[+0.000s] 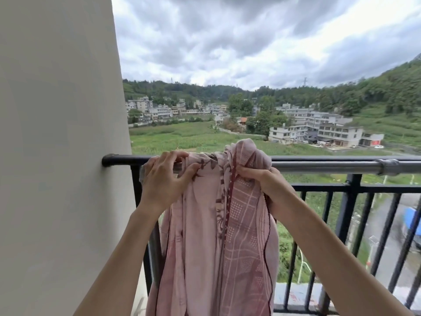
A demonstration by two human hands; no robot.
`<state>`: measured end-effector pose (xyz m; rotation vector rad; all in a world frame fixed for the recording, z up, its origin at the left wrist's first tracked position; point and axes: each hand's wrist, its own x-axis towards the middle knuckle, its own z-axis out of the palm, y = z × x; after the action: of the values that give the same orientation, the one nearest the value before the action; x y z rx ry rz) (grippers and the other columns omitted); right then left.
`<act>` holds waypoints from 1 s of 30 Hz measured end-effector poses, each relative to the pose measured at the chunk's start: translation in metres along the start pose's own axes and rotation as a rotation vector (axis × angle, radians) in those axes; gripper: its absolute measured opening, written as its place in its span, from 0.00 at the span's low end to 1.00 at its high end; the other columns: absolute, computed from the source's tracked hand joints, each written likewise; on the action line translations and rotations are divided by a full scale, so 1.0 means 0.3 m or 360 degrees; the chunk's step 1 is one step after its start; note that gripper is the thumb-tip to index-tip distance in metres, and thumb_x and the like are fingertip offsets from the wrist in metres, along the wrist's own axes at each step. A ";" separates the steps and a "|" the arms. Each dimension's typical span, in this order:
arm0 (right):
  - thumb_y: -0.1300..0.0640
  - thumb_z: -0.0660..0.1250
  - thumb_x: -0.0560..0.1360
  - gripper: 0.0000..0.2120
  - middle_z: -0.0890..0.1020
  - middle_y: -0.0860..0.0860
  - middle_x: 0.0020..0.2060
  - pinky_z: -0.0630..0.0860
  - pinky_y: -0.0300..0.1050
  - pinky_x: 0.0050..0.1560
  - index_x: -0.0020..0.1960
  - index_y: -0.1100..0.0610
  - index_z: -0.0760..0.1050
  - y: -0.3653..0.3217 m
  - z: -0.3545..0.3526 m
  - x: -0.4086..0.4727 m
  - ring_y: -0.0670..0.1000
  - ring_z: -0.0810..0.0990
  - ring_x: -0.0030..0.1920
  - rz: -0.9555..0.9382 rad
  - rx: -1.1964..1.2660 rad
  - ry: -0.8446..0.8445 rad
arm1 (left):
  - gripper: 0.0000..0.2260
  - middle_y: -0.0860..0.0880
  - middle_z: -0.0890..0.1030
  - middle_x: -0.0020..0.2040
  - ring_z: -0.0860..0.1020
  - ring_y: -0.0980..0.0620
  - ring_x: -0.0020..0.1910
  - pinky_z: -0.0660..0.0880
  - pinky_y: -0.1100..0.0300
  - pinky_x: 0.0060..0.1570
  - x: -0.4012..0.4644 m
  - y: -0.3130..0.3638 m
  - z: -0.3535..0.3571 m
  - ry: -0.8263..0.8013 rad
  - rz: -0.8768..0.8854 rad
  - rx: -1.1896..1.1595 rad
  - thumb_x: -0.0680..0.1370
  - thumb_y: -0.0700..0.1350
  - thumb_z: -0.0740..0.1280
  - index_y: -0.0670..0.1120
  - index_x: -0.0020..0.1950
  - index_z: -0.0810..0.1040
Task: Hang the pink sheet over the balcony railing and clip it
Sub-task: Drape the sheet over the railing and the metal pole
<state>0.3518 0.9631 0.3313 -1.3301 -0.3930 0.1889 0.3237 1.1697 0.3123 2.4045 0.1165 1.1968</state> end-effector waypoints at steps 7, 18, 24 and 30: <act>0.66 0.66 0.74 0.10 0.84 0.51 0.32 0.81 0.43 0.37 0.39 0.54 0.79 0.001 -0.152 -0.005 0.49 0.83 0.32 -0.0172 0.0092 0.0177 | 0.22 0.48 0.74 0.59 0.66 0.46 0.64 0.52 0.54 0.67 -0.003 0.019 0.010 -0.0060 -0.0033 0.0095 0.71 0.64 0.62 0.54 0.60 0.73; 0.63 0.69 0.73 0.05 0.84 0.54 0.39 0.79 0.53 0.52 0.42 0.54 0.80 0.000 -0.156 -0.119 0.54 0.83 0.42 -0.0227 -0.0159 0.0581 | 0.18 0.46 0.75 0.57 0.70 0.45 0.61 0.53 0.52 0.69 -0.042 -0.026 -0.143 -0.0049 -0.0025 0.0077 0.72 0.61 0.64 0.54 0.57 0.75; 0.58 0.73 0.70 0.18 0.78 0.48 0.42 0.78 0.36 0.46 0.56 0.60 0.72 0.032 -0.114 -0.230 0.46 0.79 0.41 -0.0505 -0.0539 0.0968 | 0.16 0.45 0.75 0.57 0.70 0.44 0.61 0.54 0.51 0.68 -0.107 -0.044 -0.241 0.0010 -0.0016 0.0110 0.73 0.58 0.66 0.52 0.56 0.76; 0.54 0.70 0.72 0.26 0.70 0.56 0.60 0.65 0.43 0.66 0.65 0.61 0.66 0.066 0.013 -0.346 0.52 0.68 0.61 -0.1197 -0.1144 0.1374 | 0.18 0.46 0.75 0.55 0.72 0.45 0.59 0.52 0.52 0.68 -0.172 -0.080 -0.300 0.0062 0.0031 0.0130 0.73 0.61 0.64 0.52 0.56 0.76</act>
<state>0.2565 0.9344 0.2951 -1.7054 -0.1875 -1.2194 0.2248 1.2094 0.3110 2.4582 0.1574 1.2715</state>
